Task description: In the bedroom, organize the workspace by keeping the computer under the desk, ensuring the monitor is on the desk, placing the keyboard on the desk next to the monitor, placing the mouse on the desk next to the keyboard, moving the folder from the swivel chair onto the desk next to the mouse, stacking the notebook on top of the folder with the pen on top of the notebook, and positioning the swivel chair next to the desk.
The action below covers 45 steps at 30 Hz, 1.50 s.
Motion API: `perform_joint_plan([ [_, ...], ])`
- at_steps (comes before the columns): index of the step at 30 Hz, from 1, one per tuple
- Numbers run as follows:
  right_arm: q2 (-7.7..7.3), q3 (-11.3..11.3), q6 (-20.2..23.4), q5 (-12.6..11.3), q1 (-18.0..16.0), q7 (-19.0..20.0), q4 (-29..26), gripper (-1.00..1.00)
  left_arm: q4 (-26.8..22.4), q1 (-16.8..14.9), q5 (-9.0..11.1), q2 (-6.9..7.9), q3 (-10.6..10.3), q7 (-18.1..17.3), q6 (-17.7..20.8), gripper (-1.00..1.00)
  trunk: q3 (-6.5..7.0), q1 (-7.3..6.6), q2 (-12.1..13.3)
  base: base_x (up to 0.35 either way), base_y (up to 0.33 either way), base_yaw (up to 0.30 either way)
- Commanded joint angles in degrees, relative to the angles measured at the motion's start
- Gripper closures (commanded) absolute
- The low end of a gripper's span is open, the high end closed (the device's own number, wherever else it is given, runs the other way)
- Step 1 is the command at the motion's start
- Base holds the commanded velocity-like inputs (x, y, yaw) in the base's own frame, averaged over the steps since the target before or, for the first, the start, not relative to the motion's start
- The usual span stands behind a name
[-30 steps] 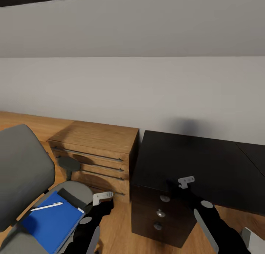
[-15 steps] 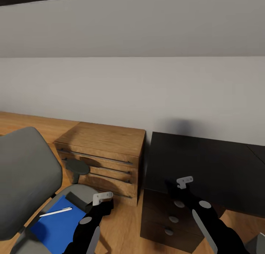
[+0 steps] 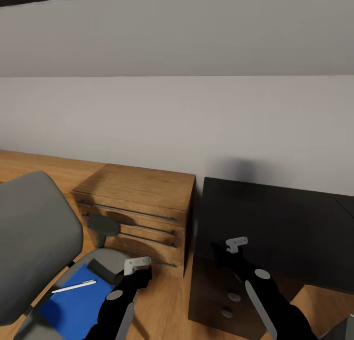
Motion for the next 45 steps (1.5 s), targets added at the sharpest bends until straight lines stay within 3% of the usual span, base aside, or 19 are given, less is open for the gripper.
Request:
perform_joint_plan([
  [1,-0.03,0.1,0.4,-0.7,0.0,0.1,1.1,1.00,-0.1,0.0,0.5,0.02,-0.1,0.5,0.2,-1.00,-0.06,0.02,0.0,0.232,0.089,0.000],
  [15,0.61,0.2,1.0,-0.7,0.0,0.2,1.5,1.00,0.0,0.0,0.5,0.03,-0.5,0.5,0.2,-1.00,-0.06,0.02,0.0,0.048,0.037,0.000],
  [20,0.71,1.8,1.0,-0.7,0.0,0.2,1.5,1.00,0.0,0.0,0.5,0.03,-0.5,0.5,0.2,-1.00,-0.06,0.02,0.0,0.030,0.075,0.000],
  [26,0.71,2.2,1.0,-0.7,0.0,0.2,1.5,1.00,0.0,0.0,0.5,0.03,-0.6,0.5,0.2,-1.00,-0.06,0.02,0.0,0.003,0.006,0.000],
  [27,0.70,2.1,1.0,-0.7,0.0,0.2,1.5,-1.00,0.0,0.0,0.5,0.03,-0.6,0.5,0.2,-1.00,-0.06,0.02,0.0,0.000,0.000,0.000],
  [31,0.70,2.1,1.0,-0.6,0.0,0.2,1.4,-1.00,0.0,0.0,0.5,0.03,-0.6,0.4,0.2,-1.00,-0.06,0.02,0.0,0.000,0.000,0.000],
  [45,0.63,1.7,0.2,-0.6,0.0,0.2,1.1,-1.00,0.0,0.0,0.5,0.01,-1.0,0.5,0.3,-1.00,2.45,-3.05,5.6,0.000,0.000,0.000],
])
